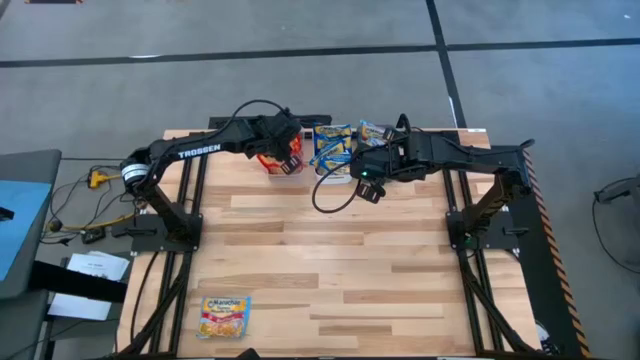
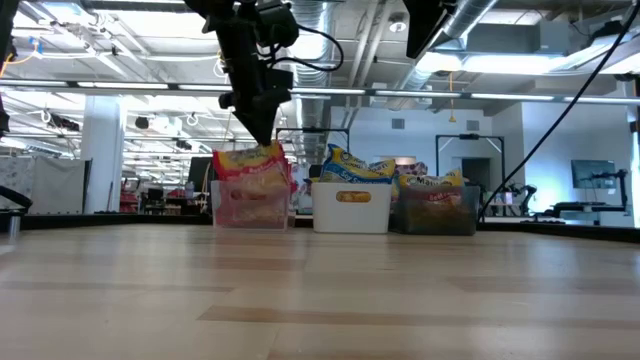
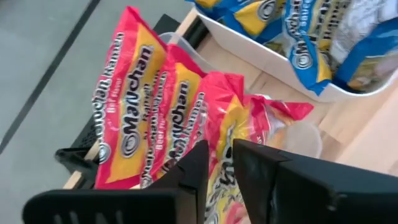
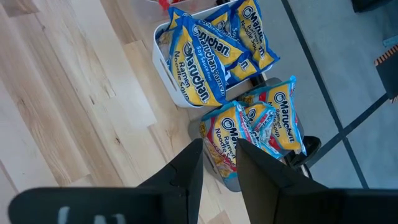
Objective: Sort Maruchan noodles
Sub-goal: Put the red noodle pack into the transparent bin
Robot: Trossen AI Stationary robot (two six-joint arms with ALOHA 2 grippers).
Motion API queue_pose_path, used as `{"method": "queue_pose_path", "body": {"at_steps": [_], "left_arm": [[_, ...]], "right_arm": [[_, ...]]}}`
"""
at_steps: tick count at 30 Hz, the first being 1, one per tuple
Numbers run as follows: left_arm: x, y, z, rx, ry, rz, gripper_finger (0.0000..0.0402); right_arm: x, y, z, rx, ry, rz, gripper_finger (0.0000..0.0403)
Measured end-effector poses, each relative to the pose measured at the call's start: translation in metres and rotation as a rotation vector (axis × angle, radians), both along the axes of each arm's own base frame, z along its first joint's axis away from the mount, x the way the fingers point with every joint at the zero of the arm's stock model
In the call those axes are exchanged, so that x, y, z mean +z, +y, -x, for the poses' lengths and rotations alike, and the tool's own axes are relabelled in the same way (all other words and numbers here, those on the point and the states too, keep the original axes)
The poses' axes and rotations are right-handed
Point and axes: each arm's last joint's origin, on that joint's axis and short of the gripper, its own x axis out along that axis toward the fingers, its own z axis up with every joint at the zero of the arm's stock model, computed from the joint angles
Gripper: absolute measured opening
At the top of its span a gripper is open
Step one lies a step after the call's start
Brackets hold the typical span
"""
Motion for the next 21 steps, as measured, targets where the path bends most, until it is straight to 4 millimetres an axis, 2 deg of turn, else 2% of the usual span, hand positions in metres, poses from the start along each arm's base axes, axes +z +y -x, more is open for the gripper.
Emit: {"method": "queue_pose_path", "body": {"at_steps": [8,12,18,21], "left_arm": [[0.001,-0.001,0.001,-0.027,0.014,-0.003,0.0086],[0.009,-0.003,0.002,-0.051,0.025,0.028,0.0087],[0.022,-0.003,-0.009,-0.186,-0.143,0.098,0.0087],[0.020,-0.004,-0.015,-0.267,-0.225,0.147,0.0087]], "right_arm": [[0.000,0.000,0.000,0.001,0.001,0.000,0.0120],[0.000,0.000,0.000,0.001,0.001,0.000,0.0120],[0.000,0.000,0.000,0.002,0.002,0.001,0.0121],[0.000,0.000,0.000,0.001,0.001,0.000,0.0120]]}}
